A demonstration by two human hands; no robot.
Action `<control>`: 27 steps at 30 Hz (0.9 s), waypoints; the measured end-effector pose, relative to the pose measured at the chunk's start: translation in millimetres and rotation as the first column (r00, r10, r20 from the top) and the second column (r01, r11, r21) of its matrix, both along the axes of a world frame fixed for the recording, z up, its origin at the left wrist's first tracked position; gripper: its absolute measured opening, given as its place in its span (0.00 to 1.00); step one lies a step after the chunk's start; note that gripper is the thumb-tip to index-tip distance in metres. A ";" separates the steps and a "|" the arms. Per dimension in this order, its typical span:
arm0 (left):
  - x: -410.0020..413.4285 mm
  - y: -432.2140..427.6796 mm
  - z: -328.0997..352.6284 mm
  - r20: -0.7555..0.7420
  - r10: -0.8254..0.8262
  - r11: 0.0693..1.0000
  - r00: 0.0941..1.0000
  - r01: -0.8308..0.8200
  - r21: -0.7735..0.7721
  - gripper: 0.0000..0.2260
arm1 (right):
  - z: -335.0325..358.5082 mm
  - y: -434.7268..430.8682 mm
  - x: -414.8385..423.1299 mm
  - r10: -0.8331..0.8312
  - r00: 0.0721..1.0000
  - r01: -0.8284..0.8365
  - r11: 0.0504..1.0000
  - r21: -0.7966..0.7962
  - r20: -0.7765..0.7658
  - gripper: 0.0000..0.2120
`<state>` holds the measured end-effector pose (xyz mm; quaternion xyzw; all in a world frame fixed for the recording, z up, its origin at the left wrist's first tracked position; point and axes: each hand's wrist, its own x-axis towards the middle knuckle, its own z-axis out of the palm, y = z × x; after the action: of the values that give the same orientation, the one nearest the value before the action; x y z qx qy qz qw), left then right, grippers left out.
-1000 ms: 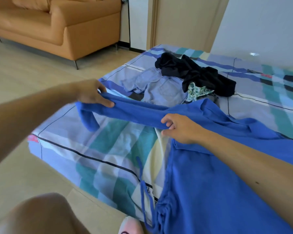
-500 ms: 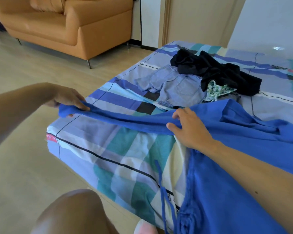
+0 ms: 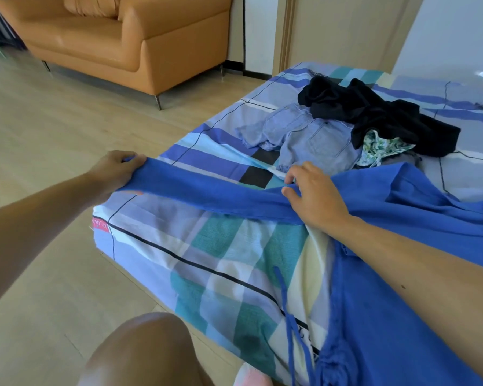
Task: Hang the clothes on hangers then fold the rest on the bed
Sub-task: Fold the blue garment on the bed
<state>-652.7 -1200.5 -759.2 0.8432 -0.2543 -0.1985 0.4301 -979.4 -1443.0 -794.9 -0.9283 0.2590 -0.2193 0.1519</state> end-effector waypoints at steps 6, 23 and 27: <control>-5.9 11.7 13.8 -0.113 -0.058 0.994 0.992 0.069 0.090 0.10 | -23.6 9.0 -0.4 0.039 0.983 -0.051 0.996 -0.066 -0.178 0.11; -274.4 -170.6 145.4 -0.207 -0.662 0.745 0.721 0.603 -0.285 0.16 | 152.1 21.1 -103.2 -0.223 0.918 -0.116 0.640 0.760 0.328 0.20; -339.0 -197.4 141.7 -0.067 -0.752 0.646 0.655 0.714 -0.268 0.16 | 154.0 -20.9 -185.8 -0.519 0.807 0.127 0.617 0.777 0.281 0.07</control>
<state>-991.6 -1397.9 -617.5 0.5941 -0.5566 -0.3989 0.4220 -1165.1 -1463.9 -640.9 -0.6393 0.4464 -0.3457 0.5220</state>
